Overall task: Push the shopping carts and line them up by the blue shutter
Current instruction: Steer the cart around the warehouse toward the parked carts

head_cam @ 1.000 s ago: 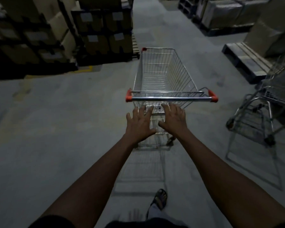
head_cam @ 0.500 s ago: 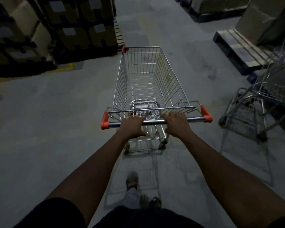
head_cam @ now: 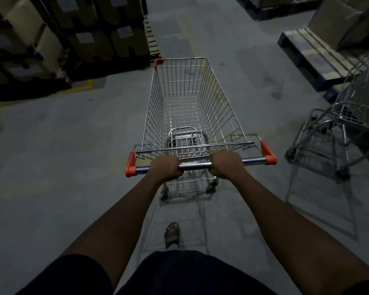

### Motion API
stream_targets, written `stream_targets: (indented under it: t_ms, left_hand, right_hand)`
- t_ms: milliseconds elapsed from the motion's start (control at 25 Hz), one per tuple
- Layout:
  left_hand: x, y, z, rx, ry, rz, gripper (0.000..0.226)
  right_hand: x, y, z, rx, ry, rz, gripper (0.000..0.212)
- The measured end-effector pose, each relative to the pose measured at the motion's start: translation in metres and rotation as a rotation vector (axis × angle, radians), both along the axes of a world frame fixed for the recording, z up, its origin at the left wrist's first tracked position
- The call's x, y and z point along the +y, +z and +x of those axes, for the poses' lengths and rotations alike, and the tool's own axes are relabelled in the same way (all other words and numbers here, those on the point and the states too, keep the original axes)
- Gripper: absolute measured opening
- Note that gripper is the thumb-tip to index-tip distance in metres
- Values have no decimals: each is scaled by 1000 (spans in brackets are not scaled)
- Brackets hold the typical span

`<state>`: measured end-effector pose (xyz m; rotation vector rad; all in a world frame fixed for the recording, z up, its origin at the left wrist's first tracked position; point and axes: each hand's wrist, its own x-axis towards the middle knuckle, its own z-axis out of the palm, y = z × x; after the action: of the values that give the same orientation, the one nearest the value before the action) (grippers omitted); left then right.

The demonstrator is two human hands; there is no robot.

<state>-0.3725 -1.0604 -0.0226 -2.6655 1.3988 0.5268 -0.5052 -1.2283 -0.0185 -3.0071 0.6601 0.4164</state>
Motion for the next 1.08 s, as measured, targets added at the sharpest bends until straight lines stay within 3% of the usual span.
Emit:
stream_targets:
  t_ms: [520,1080]
  left_hand:
    - [76,-4,-62,-156,-98,29,31]
    - [153,5,-112,-127,-338,-45,24]
  right_hand:
    - [88,-3,-84,-31,-10,22,27]
    - [195,7,-153,32,-296,24,39]
